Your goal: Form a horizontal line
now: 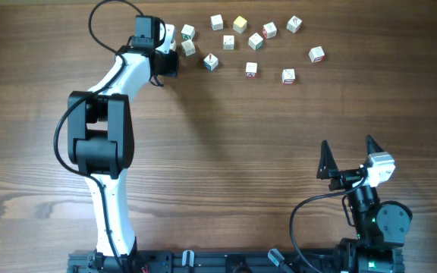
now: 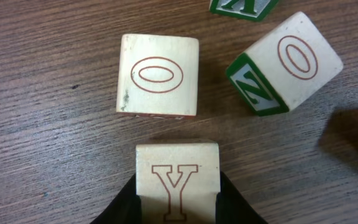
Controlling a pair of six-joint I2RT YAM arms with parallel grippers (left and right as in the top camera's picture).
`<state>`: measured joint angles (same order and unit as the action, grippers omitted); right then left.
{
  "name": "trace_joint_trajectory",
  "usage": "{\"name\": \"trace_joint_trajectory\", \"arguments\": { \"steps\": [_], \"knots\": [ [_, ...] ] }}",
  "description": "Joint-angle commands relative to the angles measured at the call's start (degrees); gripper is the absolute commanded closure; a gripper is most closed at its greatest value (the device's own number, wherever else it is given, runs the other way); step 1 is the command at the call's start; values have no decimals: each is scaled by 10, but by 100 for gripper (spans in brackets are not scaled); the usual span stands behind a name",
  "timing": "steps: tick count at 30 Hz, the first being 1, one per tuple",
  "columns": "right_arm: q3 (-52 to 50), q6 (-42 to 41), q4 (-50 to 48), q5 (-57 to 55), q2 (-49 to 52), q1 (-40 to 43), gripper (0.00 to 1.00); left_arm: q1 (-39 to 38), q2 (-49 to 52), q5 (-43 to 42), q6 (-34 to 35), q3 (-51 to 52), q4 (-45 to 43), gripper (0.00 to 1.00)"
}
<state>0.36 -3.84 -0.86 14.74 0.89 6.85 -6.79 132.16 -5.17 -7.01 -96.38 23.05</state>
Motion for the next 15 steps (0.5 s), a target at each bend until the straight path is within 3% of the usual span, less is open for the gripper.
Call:
{"name": "trace_joint_trajectory", "arguments": {
  "steps": [1,8,15],
  "knots": [
    [-1,-7,-3,-6,-5,2,0,3,-27,6,-1,-3,30,85],
    [-1,-7,-3,-6,-5,2,0,6,-130,8,-1,-3,127,85],
    [-1,-7,-3,-6,-5,2,0,25,-287,10,1,-3,304,91]
  ]
}}
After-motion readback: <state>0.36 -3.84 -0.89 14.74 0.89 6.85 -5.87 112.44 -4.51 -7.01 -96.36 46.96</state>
